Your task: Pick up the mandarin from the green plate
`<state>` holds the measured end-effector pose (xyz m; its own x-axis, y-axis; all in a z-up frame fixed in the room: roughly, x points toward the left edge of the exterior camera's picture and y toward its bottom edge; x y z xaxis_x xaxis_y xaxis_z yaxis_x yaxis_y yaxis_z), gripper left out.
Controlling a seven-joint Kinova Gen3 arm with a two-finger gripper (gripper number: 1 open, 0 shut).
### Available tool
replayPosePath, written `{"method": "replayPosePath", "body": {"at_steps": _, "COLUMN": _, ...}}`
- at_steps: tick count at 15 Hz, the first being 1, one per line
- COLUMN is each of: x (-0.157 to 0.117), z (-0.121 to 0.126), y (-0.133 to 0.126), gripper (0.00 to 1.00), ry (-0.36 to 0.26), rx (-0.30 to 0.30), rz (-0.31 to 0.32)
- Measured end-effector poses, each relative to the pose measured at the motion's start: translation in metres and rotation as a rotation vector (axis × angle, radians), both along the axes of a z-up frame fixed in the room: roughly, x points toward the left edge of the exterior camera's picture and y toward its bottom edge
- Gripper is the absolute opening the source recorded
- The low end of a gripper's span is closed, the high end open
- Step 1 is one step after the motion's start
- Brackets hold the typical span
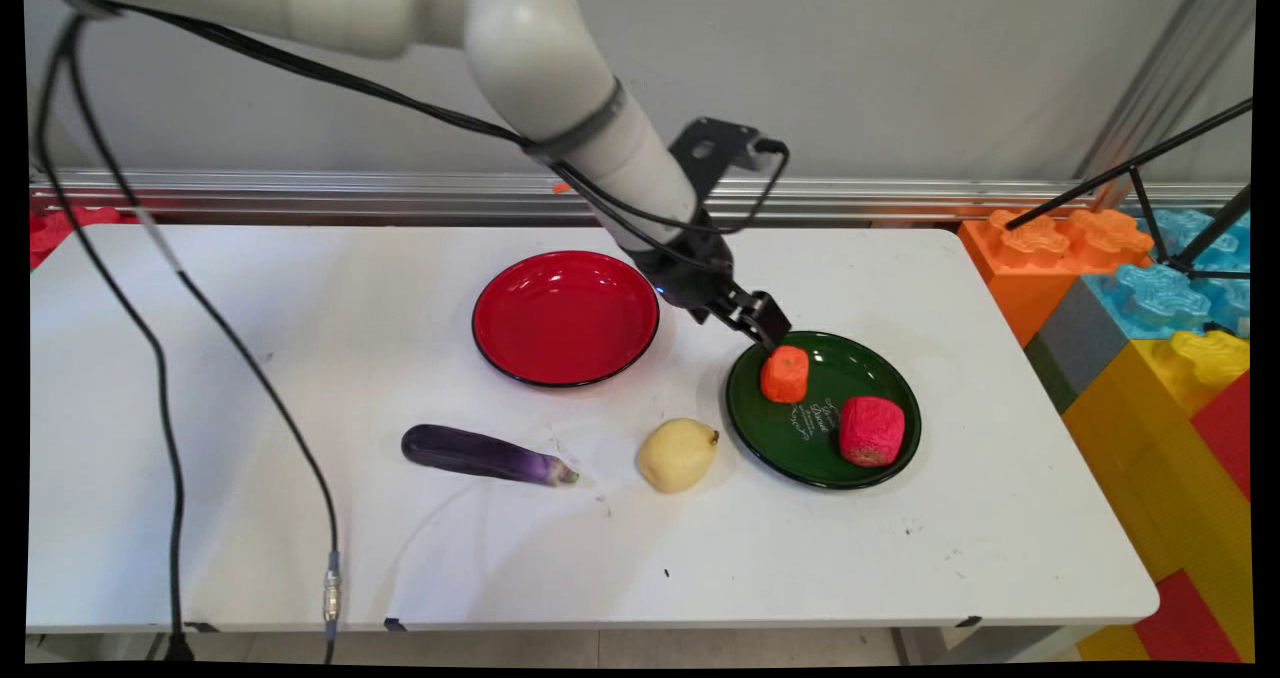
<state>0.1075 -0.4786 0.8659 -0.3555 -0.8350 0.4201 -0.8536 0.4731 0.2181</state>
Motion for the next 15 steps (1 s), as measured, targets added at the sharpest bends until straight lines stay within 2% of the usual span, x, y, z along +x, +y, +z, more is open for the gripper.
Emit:
{"method": "replayPosePath", "body": {"at_steps": 7, "x": -0.026, "z": -0.049, "y": -0.027, "gripper": 1.0, "ry": 0.022, "rx": -0.007, "rz": -0.014}}
{"method": "replayPosePath", "body": {"at_steps": 15, "x": -0.044, "z": -0.084, "y": -0.042, "gripper": 1.0, "ry": 0.059, "rx": -0.006, "rz": -0.015}}
